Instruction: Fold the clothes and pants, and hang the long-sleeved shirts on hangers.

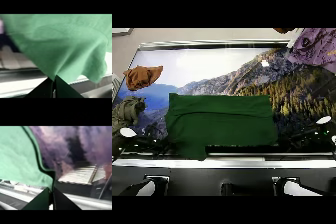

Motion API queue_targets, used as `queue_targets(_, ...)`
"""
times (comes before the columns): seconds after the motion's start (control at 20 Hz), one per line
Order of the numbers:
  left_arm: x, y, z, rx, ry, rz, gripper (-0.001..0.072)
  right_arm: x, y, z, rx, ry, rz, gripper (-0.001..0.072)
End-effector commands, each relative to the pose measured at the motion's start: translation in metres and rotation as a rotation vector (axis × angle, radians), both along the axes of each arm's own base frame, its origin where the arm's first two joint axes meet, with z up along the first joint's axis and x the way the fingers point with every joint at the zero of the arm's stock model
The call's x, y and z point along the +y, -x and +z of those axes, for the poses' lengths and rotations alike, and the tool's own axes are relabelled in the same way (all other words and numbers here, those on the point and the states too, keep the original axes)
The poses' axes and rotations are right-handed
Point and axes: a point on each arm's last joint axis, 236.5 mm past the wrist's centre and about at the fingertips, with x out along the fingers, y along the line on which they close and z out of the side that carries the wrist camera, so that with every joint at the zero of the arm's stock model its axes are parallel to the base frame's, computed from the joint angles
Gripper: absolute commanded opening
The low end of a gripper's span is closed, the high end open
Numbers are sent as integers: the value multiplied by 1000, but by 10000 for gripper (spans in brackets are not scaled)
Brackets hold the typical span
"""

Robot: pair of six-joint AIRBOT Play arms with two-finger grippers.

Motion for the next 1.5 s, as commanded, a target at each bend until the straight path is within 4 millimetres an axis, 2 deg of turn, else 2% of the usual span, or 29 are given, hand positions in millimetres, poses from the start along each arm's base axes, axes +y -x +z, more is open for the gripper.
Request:
queue_targets(0.0, 41, 11, 28, 13, -162, 25, 15, -4, 8, 22, 11, 51, -37, 28)
queue_targets(0.2, 34, 24, 59, -79, -184, 38, 15, -2, 15, 58, -38, 101, -66, 27)
queue_targets(0.35, 25, 9, 70, -155, -140, 50, 15, 2, 11, 70, -107, 106, -52, 27)
queue_targets(0.5, 23, -22, 75, -229, -107, 59, 15, 16, -20, 75, -234, 169, 85, 26)
queue_targets(0.6, 27, -40, 77, -244, -112, 37, 15, 6, -54, 78, -300, 334, 108, 27)
queue_targets(0.7, 30, -66, 76, -277, -124, 12, 14, 0, -86, 87, -357, 425, 129, 27)
queue_targets(0.9, 35, -116, 63, -269, -122, -42, 15, 10, -131, 77, -349, 415, 182, 27)
queue_targets(1.1, 43, -168, 59, -286, -121, -82, 15, 8, -171, 68, -357, 409, 180, 28)
queue_targets(1.25, 49, -205, 54, -295, -121, -92, 15, 10, -191, 59, -356, 391, 183, 28)
queue_targets(1.45, 51, -241, 40, -305, -116, -131, 15, 16, -203, 40, -347, 357, 163, 28)
